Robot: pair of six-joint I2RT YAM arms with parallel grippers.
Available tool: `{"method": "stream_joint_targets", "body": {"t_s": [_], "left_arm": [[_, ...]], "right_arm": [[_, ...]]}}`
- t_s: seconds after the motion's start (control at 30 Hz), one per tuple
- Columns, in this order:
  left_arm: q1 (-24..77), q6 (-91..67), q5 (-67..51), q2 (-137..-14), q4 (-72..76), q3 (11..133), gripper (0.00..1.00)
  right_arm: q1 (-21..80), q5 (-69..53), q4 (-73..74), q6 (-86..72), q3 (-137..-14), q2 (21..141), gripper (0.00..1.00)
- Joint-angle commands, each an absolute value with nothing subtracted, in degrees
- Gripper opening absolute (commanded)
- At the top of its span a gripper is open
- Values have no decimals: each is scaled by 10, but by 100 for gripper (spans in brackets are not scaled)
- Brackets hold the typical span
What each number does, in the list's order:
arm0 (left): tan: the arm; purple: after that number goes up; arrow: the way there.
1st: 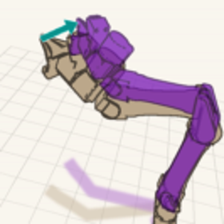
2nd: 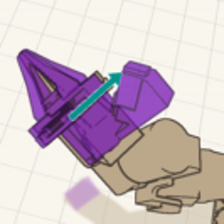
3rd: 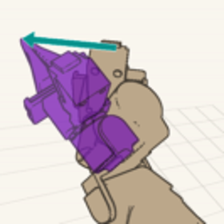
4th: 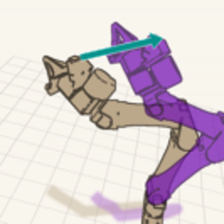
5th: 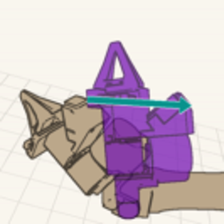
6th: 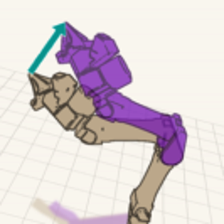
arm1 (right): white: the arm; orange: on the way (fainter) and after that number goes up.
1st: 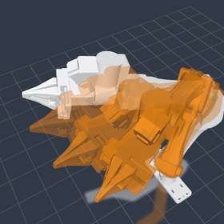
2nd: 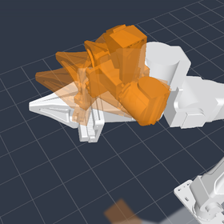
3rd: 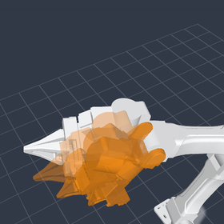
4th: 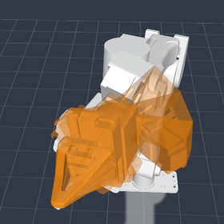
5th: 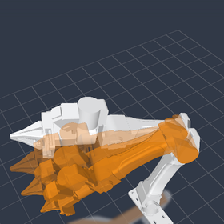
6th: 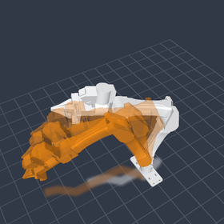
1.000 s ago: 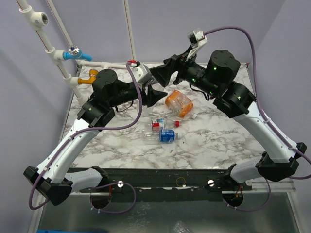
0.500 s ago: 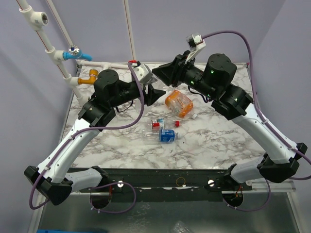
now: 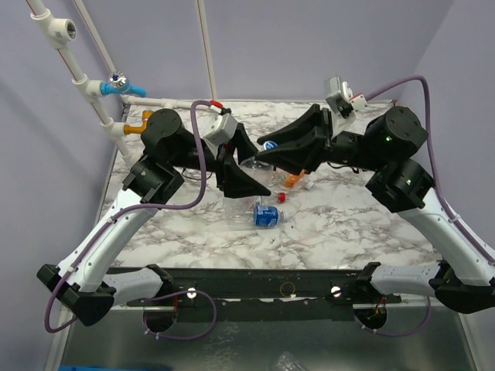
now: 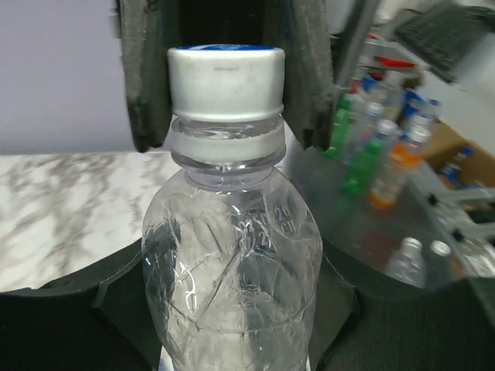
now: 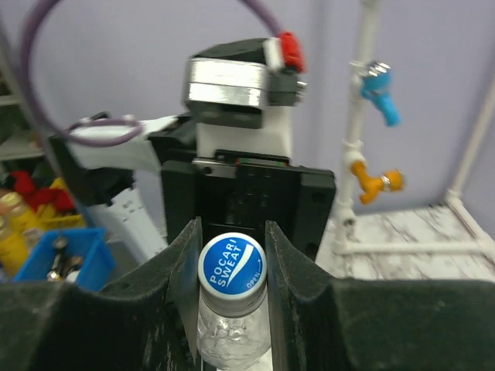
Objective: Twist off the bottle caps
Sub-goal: Unscrew the bottle cap from the plastic bottle.
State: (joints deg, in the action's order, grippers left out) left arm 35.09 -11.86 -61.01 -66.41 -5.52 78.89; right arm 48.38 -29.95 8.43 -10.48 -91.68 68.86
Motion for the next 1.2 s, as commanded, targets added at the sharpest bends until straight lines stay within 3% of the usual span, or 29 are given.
{"method": "stream_joint_targets", "body": {"t_s": [0.0, 0.07, 0.1, 0.17, 0.23, 0.33, 0.4, 0.77, 0.93, 1.17], "left_arm": [[360, -228, -783, -670, -17, 806, 0], [362, -234, -792, -670, -12, 808, 0], [363, -232, -791, -670, -12, 807, 0], [363, -224, -787, -667, -12, 804, 0], [362, -213, -773, -664, -13, 800, 0], [361, -176, -738, -656, -32, 791, 0], [359, -141, -697, -651, -52, 785, 0], [359, -3, -316, -647, -126, 751, 0], [359, 34, -244, -649, -126, 737, 0], [359, 22, -247, -649, -125, 742, 0]], "right_arm": [[491, -534, 12, -89, -899, 678, 1], [491, -533, 13, -89, -901, 682, 1], [491, -520, 16, -88, -902, 683, 6], [490, -478, 23, -84, -902, 684, 31], [490, -406, 30, -84, -902, 684, 63], [490, -294, 31, -83, -895, 679, 88], [490, -232, 32, -82, -896, 678, 97], [490, 28, 202, -112, -1061, 794, 100], [490, 62, 208, -146, -1071, 829, 100], [490, 50, 175, -176, -1042, 831, 98]]}}
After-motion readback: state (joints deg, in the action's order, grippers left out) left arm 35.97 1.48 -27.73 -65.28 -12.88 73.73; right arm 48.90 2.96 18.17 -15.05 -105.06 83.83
